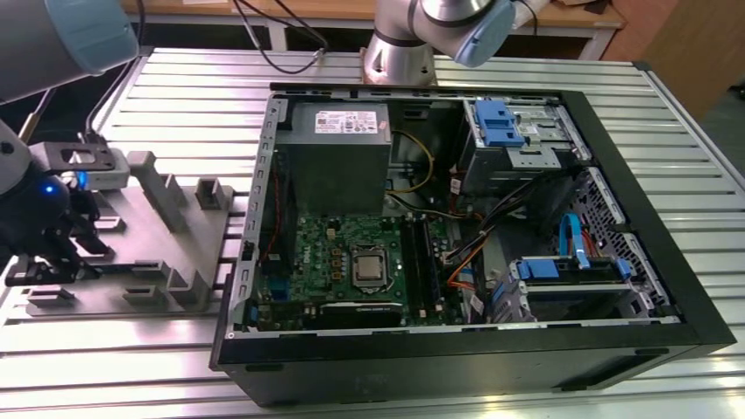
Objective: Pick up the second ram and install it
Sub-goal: 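Pick up the second ram and move it above second insertion slot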
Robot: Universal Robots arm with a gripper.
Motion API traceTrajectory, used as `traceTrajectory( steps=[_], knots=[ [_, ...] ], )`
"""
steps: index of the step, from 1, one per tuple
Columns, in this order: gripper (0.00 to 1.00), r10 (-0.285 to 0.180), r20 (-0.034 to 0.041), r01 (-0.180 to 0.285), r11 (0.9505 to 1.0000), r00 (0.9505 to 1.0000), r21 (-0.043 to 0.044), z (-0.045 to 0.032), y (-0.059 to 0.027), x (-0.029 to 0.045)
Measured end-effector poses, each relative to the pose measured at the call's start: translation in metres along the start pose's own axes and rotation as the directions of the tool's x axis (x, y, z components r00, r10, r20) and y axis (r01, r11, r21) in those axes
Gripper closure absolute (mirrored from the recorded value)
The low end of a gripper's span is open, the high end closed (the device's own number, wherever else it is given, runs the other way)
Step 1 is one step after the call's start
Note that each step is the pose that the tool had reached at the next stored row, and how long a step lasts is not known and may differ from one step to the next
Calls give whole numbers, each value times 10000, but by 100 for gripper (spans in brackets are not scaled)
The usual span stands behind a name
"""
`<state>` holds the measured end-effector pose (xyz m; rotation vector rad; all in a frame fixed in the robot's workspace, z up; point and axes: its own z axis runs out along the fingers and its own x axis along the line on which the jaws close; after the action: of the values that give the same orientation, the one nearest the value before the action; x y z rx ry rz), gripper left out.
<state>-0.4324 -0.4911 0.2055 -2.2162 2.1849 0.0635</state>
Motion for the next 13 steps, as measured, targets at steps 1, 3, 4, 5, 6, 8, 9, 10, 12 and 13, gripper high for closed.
traceTrajectory(
  steps=[1, 3, 4, 5, 6, 8, 9, 10, 12, 13],
  knots=[
    [61, -3, 0, 3, 10000, 10000, 12, 4, 7, 0],
    [61, -10, -1, 10, 10000, 10000, 32, 9, 20, 0],
    [61, -20, -1, 20, 10000, 10000, 54, 17, 26, 0],
    [61, -35, -1, 35, 10000, 10000, 82, 25, 30, 1],
    [61, -50, -2, 50, 9999, 10000, 112, 33, 35, 1],
    [61, -69, -2, 69, 9999, 10000, 155, 44, 45, 2],
    [61, -74, -3, 74, 9998, 10000, 167, 49, 48, 2],
    [61, -78, -3, 78, 9998, 10000, 175, 53, 51, 2],
    [61, -85, -3, 85, 9998, 10000, 185, 72, 57, 3],
    [61, -88, -3, 88, 9998, 10000, 185, 79, 58, 3]
  ],
)
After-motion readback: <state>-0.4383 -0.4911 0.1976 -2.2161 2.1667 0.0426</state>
